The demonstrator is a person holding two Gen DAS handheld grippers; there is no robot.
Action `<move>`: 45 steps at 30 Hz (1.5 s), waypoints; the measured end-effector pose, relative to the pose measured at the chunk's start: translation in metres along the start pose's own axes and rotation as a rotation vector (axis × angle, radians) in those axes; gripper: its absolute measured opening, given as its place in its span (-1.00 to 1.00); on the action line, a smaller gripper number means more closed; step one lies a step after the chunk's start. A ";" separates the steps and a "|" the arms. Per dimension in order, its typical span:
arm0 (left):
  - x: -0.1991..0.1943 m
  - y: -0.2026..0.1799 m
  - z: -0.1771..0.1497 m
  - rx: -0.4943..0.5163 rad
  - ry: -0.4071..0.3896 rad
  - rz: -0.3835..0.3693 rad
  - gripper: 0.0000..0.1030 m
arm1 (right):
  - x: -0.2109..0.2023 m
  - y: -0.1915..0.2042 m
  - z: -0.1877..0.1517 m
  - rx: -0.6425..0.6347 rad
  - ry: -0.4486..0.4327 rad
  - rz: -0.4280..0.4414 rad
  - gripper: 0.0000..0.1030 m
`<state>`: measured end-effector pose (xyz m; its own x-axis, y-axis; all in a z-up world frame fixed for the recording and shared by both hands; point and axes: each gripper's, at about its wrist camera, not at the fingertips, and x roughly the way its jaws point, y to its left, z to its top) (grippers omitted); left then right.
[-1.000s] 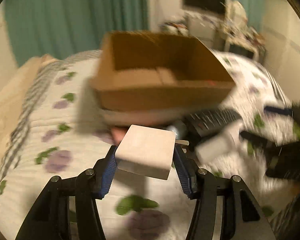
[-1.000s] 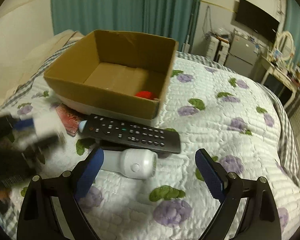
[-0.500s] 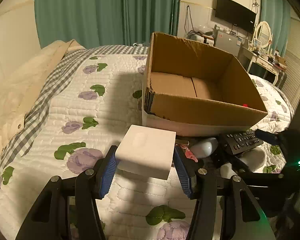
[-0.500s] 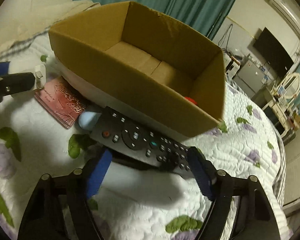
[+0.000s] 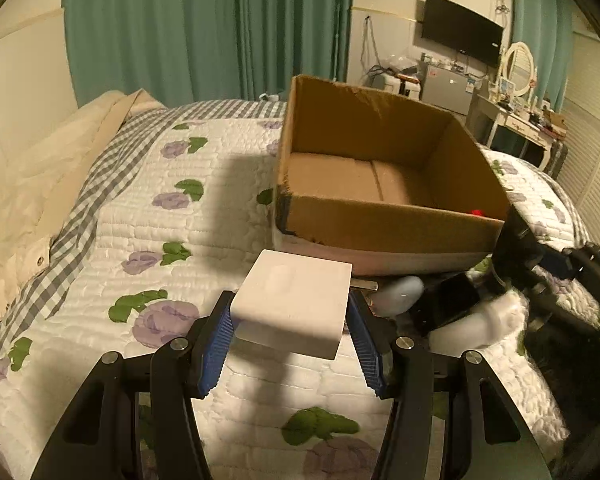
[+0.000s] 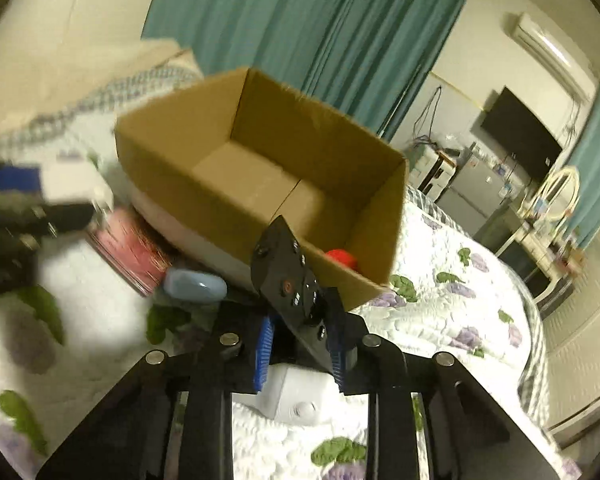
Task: Organize rigid objects
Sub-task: 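Lower the charger and remote into the cardboard box and open both tools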
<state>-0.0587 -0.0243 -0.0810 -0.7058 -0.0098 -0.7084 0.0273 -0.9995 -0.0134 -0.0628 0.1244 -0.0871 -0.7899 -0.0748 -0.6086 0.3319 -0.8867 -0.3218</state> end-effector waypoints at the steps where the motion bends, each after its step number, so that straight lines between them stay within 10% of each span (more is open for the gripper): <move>1: -0.004 -0.002 0.001 0.004 -0.006 -0.008 0.09 | -0.007 -0.004 0.003 0.019 -0.007 -0.001 -0.66; 16: -0.061 -0.030 0.058 0.056 -0.169 -0.065 0.09 | -0.087 -0.073 0.072 0.251 -0.185 0.137 -0.67; 27: -0.002 -0.034 0.114 0.061 -0.170 -0.044 0.09 | -0.005 -0.079 0.109 0.210 -0.104 0.147 -0.67; 43: 0.054 -0.033 0.101 0.075 -0.074 -0.039 0.09 | 0.093 -0.076 0.086 0.262 0.030 0.206 -0.65; 45: 0.055 -0.036 0.100 0.082 -0.071 -0.041 0.09 | 0.092 -0.079 0.088 0.275 0.009 0.198 -0.24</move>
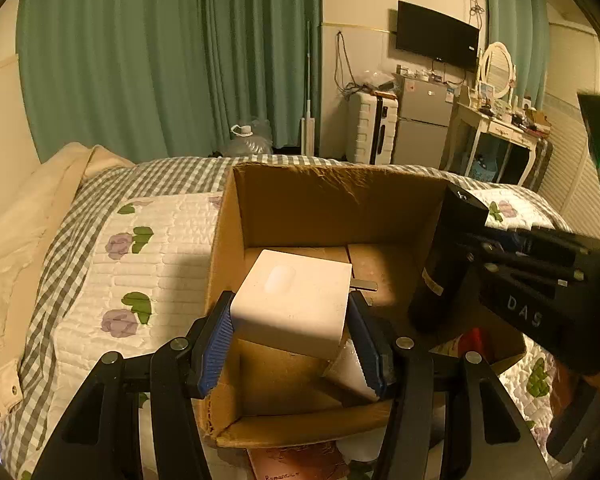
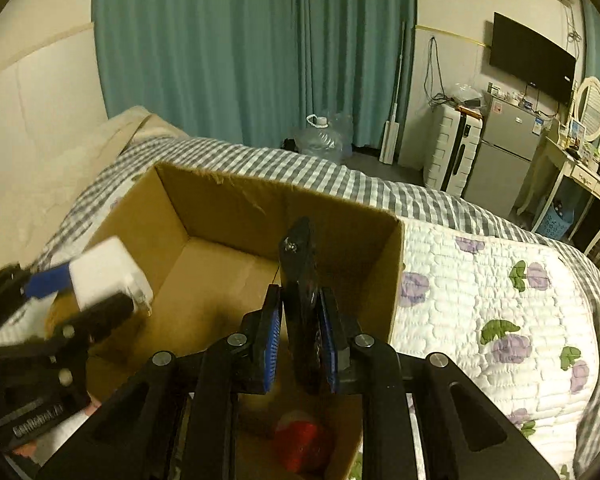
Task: Organize rigid objects
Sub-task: 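Lower the charger and remote into the cardboard box and open both tools, then withdraw both tools from the box toward the remaining items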
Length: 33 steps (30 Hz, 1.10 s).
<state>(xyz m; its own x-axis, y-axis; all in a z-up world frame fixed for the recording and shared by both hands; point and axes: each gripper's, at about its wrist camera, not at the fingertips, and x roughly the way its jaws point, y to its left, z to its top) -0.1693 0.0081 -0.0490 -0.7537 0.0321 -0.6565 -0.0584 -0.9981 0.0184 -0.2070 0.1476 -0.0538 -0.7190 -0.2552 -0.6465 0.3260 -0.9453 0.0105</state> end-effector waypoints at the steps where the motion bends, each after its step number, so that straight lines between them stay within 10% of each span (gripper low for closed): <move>1: 0.001 0.000 0.000 0.001 0.001 0.000 0.09 | -0.002 -0.001 0.001 0.010 -0.014 -0.008 0.29; 18: -0.010 -0.015 0.017 0.021 -0.043 -0.022 0.28 | -0.048 -0.031 0.008 0.124 -0.110 -0.035 0.46; 33: -0.109 -0.011 -0.017 0.031 -0.095 0.005 0.38 | -0.165 -0.002 -0.028 0.052 -0.153 -0.080 0.89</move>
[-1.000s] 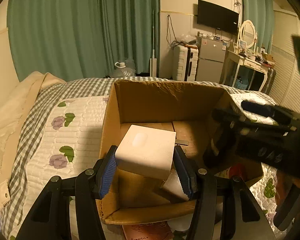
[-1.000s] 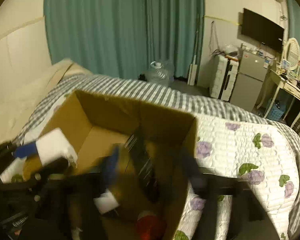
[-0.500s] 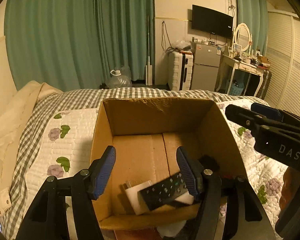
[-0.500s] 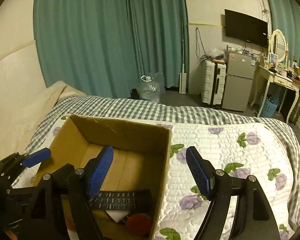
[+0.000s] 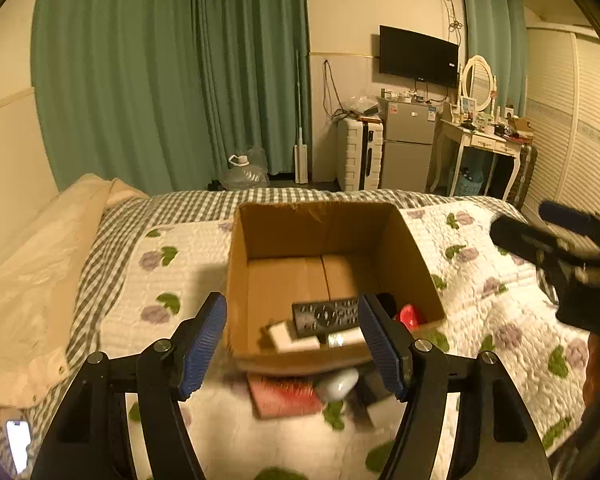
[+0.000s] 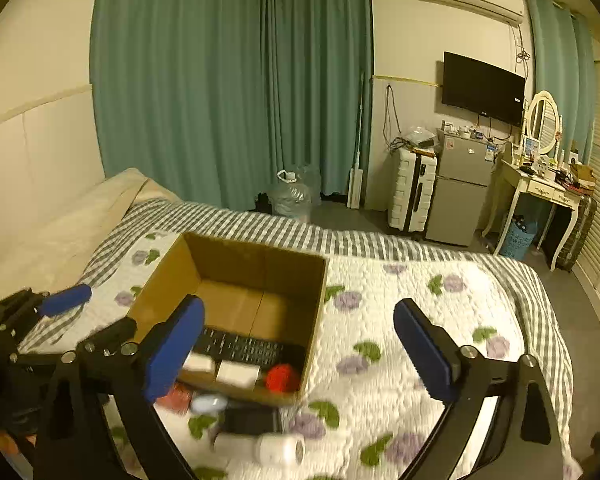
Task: Organize rigid objects
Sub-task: 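Withdraw both tools from the box toward the remaining items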
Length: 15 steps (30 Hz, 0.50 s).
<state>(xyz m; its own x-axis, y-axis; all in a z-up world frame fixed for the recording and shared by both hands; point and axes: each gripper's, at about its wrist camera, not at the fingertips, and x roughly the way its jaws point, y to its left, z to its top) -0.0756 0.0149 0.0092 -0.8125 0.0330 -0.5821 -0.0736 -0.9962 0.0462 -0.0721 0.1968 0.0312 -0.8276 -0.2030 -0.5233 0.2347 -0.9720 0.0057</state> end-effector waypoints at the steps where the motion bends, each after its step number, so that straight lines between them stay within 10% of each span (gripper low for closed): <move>1: -0.004 0.001 -0.005 -0.005 0.001 0.007 0.38 | -0.002 0.002 -0.009 -0.007 0.015 -0.001 0.89; 15: 0.021 0.023 -0.070 -0.044 0.112 0.070 0.38 | 0.044 0.028 -0.089 -0.065 0.194 0.005 0.89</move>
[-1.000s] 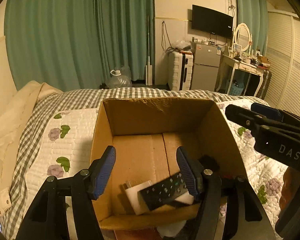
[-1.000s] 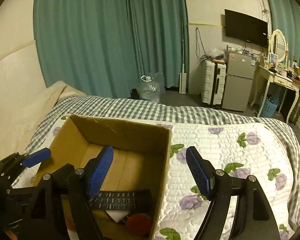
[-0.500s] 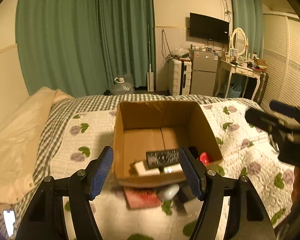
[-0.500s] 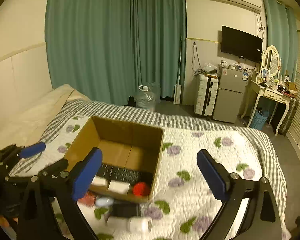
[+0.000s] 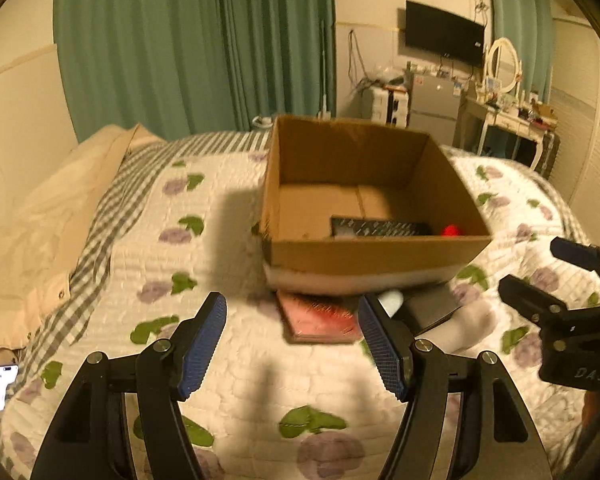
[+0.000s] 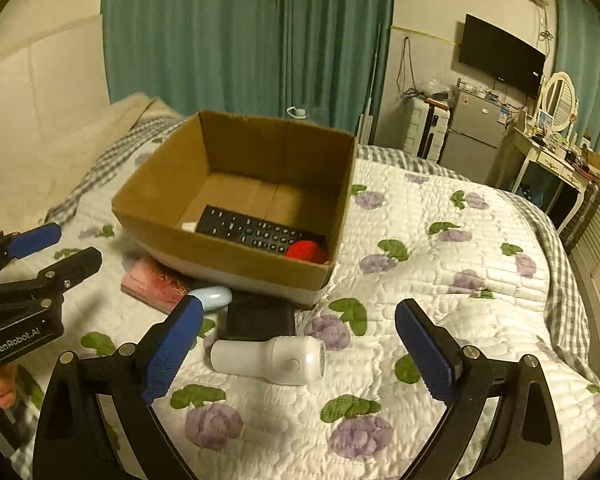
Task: Organize rigid objects
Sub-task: 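Withdraw both tools from the box toward the remaining items, then grasp the black square case with the right tool while the left tool grasps the light blue earbud case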
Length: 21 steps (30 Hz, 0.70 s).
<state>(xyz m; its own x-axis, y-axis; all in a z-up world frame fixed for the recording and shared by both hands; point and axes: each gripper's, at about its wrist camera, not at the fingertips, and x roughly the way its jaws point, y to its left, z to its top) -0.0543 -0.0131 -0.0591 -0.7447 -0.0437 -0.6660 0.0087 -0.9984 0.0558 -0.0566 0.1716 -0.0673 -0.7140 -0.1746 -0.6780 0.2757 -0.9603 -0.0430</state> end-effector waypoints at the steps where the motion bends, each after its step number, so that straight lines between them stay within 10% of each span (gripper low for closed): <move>1: 0.005 0.003 -0.002 -0.001 0.012 0.008 0.38 | 0.004 0.001 -0.002 0.002 0.007 0.007 0.89; 21: 0.043 0.017 -0.021 0.003 0.142 0.030 0.38 | 0.104 0.029 -0.014 -0.042 0.224 0.029 0.89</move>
<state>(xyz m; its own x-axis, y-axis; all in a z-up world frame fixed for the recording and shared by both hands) -0.0726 -0.0330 -0.1021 -0.6422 -0.0778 -0.7626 0.0273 -0.9965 0.0787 -0.1134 0.1289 -0.1493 -0.5459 -0.1447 -0.8253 0.3238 -0.9449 -0.0485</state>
